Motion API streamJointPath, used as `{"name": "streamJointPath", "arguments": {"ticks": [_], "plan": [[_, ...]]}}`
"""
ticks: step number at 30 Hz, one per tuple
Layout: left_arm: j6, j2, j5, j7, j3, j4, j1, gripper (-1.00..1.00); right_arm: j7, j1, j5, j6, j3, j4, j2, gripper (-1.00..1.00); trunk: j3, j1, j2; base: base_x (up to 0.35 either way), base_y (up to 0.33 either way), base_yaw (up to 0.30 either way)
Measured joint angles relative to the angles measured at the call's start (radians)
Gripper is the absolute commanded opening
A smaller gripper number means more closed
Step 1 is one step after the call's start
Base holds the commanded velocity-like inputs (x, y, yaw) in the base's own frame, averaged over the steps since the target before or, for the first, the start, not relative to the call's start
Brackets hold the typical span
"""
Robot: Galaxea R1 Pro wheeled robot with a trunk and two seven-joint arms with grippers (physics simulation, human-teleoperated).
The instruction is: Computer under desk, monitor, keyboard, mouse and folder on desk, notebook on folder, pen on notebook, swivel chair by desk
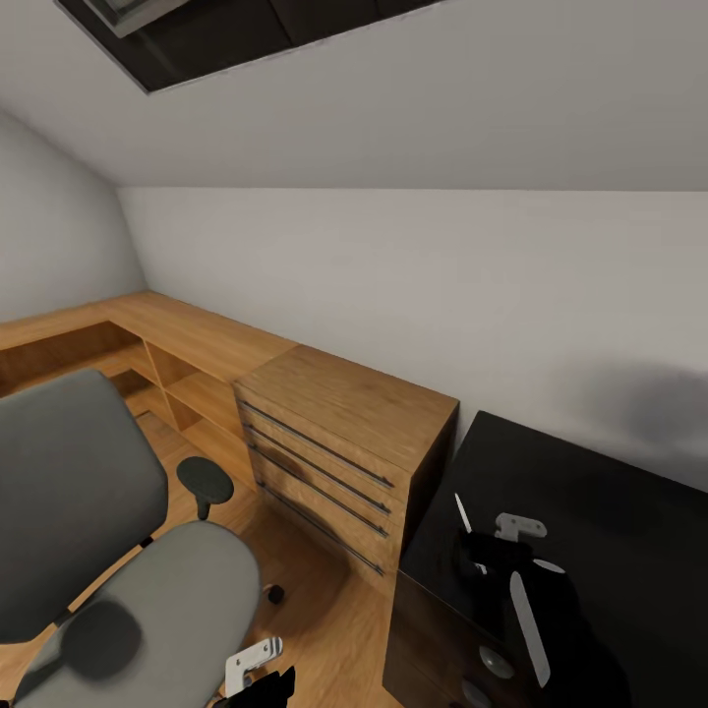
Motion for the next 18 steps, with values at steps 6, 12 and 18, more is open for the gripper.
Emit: {"name": "streamJointPath", "arguments": {"ticks": [6, 12, 18], "plan": [[0.000, 0.000, 0.000, 0.000, 0.000, 0.000, 0.000, 1.00, -0.039, 0.000, 0.015, 0.001, 0.000, 0.002, 0.001, -1.00, 0.000, 0.000, 0.000, 0.000, 0.000, 0.000], [0.000, 0.000, 0.000, 0.001, 0.000, 0.000, 0.000, 1.00, -0.043, 0.000, 0.015, 0.001, 0.000, 0.003, 0.000, -1.00, 0.000, 0.000, 0.000, 0.000, 0.000, 0.000], [0.000, 0.000, 0.000, 0.001, 0.000, 0.000, 0.000, 1.00, -0.042, 0.000, 0.015, 0.001, 0.000, 0.003, 0.000, -1.00, 0.000, 0.000, 0.000, 0.000, 0.000, 0.000]]}}
